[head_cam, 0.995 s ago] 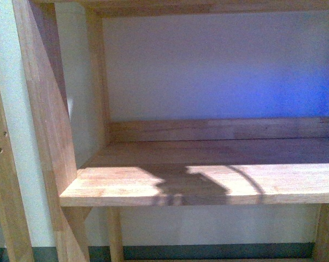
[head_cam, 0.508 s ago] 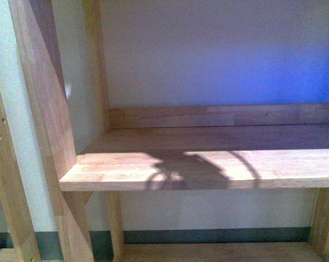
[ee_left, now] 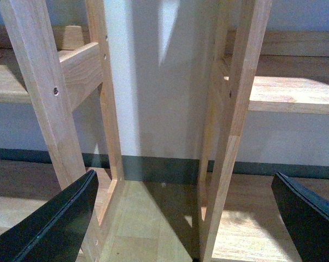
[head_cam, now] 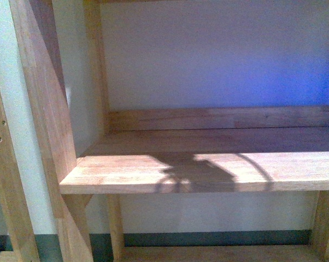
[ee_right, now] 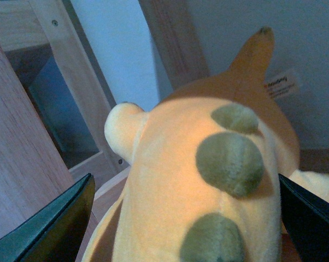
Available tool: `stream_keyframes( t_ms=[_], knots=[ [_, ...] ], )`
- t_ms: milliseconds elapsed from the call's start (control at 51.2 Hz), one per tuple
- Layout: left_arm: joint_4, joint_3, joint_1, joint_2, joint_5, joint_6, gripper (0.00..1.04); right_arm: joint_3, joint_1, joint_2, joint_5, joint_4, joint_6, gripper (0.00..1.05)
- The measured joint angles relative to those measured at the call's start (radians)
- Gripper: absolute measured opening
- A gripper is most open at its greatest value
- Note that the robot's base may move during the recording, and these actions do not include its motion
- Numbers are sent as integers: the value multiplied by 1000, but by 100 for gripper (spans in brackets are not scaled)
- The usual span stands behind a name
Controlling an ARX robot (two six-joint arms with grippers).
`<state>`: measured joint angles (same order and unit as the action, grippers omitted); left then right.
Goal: Put away toys
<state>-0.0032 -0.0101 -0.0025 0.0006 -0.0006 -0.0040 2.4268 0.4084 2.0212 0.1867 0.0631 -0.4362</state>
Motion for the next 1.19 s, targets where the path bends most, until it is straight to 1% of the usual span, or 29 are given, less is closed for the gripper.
stream_keyframes(
  t_ms=[195, 312, 566, 722, 761, 859, 898, 976, 1191],
  knots=[
    [0, 0, 0, 0, 0, 0, 99, -74, -27, -92, -3, -19, 17, 98],
    [0, 0, 0, 0, 0, 0, 99, -171, -40, -174, 3, -47, 35, 98],
    [0, 0, 0, 0, 0, 0, 99, -502, -75, -441, -18, -143, 119, 98],
    [0, 0, 0, 0, 0, 0, 99, -822, -114, -716, -68, -215, 270, 98],
    [0, 0, 0, 0, 0, 0, 99, -921, -131, -801, -69, -239, 317, 98],
    [0, 0, 0, 0, 0, 0, 99, -1063, -167, -923, -72, -252, 374, 98],
    [0, 0, 0, 0, 0, 0, 99, -1167, -193, -1009, -66, -261, 395, 98],
    [0, 0, 0, 0, 0, 0, 99, -1328, -254, -1139, -37, -261, 398, 98],
    [0, 0, 0, 0, 0, 0, 99, -1588, -378, -1358, 14, -257, 369, 98]
  ],
)
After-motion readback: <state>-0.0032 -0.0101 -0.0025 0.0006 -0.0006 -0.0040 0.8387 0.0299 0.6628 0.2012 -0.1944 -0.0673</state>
